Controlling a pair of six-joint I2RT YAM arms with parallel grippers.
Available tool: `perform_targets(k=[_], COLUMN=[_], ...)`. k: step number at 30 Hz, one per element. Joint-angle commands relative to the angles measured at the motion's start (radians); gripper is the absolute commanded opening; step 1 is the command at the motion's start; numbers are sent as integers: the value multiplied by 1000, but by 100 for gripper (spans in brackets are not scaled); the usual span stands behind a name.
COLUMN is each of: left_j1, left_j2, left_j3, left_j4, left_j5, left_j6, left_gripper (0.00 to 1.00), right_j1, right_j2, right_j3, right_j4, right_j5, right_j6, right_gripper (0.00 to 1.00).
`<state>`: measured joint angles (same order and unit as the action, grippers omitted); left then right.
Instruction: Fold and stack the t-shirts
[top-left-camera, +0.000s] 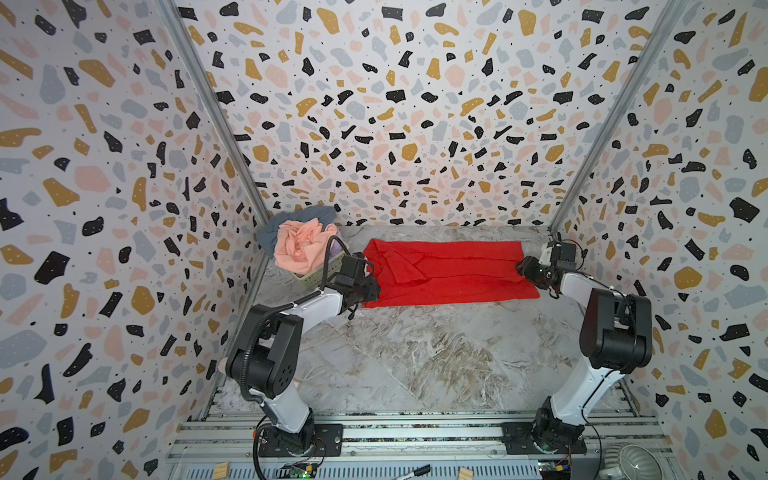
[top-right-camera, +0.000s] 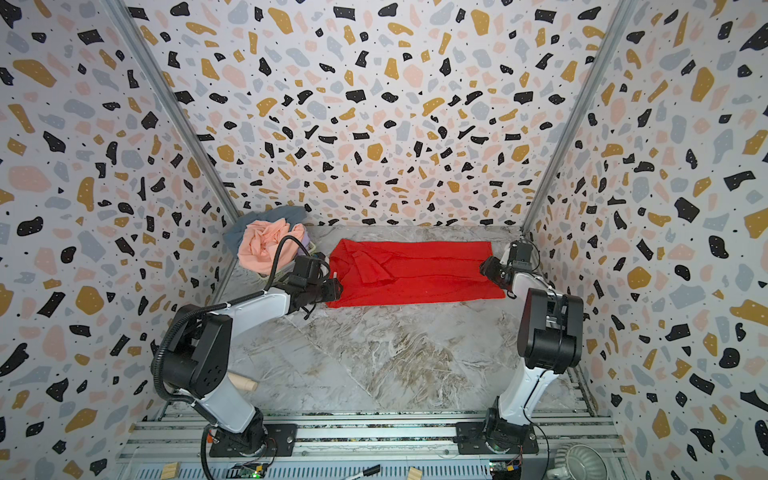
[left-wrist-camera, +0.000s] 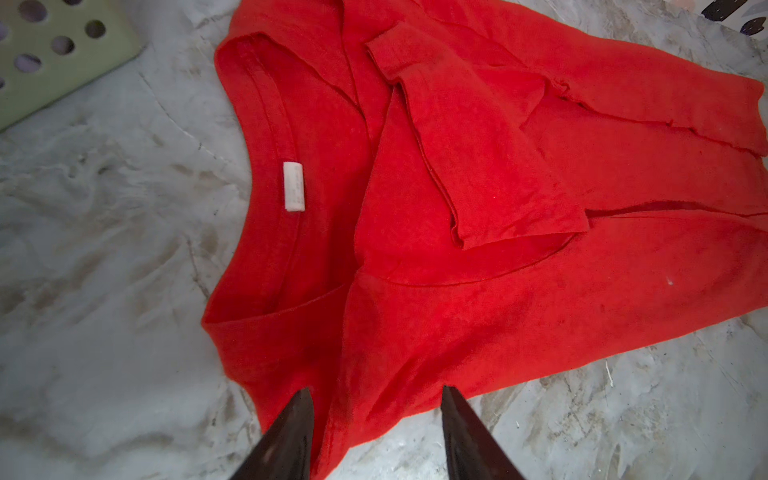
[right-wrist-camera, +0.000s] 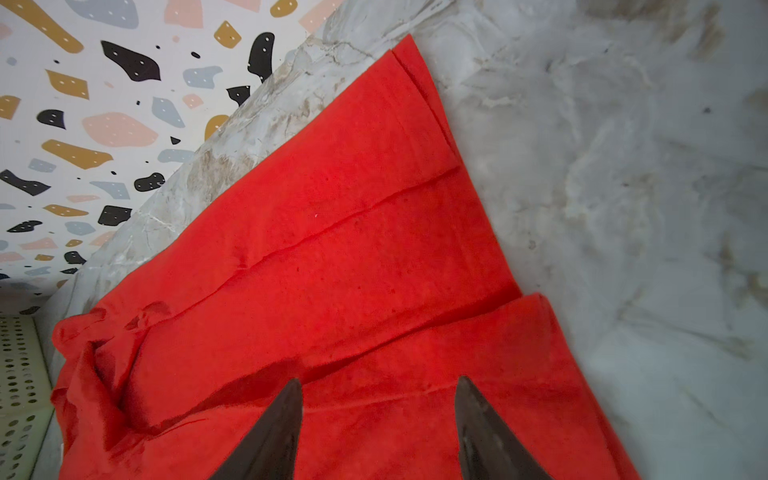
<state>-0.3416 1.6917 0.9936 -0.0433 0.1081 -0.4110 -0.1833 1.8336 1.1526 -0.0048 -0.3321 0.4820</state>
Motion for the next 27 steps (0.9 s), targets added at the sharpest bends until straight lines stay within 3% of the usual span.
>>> perform_targets(k=[1,16,27], left_j1=[-2,-2,-2], left_j2=[5,-9,-2], left_j3=[33,89,70], left_j4=[14,16,33], left_j5=[13,38,35], left_j6=[-9,-14,-33], left_gripper=[51,51,51], right_j1=[1,5,3], right_j2=[24,128,11], right_j3=[-2,85,-26], right_j4=[-33,-17,-31], right_j5=[-40,-57,42], right_j6=[39,98,116], right_gripper=[59,60,60])
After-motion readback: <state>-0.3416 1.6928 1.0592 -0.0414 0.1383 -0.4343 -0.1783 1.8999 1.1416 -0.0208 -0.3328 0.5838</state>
